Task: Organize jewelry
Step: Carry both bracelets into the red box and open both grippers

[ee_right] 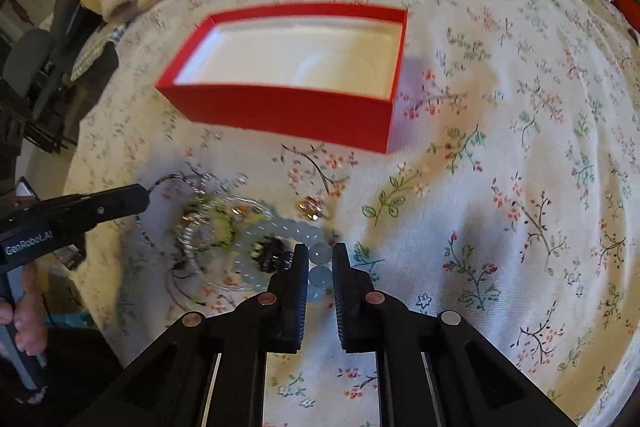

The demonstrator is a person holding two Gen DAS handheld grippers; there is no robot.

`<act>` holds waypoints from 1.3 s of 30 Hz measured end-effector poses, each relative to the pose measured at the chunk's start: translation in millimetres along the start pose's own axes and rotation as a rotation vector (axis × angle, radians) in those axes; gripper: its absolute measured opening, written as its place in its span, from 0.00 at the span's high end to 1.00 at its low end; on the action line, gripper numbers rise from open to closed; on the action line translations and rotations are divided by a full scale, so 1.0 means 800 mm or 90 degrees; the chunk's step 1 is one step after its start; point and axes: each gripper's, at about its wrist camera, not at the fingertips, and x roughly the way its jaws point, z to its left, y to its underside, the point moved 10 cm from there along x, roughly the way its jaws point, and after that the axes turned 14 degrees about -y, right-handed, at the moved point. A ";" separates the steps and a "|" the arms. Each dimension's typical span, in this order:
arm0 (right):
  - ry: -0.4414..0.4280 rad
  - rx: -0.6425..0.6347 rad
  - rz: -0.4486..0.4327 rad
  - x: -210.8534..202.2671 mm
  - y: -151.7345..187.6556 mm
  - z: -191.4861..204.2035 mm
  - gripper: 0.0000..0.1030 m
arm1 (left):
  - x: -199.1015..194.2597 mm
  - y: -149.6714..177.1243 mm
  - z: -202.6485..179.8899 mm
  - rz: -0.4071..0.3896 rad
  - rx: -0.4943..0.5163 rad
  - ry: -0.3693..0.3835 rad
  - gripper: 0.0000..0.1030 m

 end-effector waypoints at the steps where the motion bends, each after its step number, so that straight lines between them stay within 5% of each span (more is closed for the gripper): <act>1: -0.003 -0.002 -0.006 -0.004 -0.001 0.003 0.89 | -0.003 -0.001 -0.001 -0.005 0.001 -0.001 0.97; 22: -0.066 0.004 -0.148 -0.087 -0.067 0.044 0.89 | -0.052 -0.060 -0.015 -0.121 -0.012 -0.022 0.97; 33: -0.072 0.018 -0.233 -0.095 -0.138 0.050 0.89 | -0.018 -0.121 -0.022 -0.153 -0.039 -0.039 0.97; 39: -0.098 0.026 -0.225 -0.061 -0.164 0.052 0.88 | 0.012 -0.145 -0.006 -0.151 -0.053 -0.067 0.97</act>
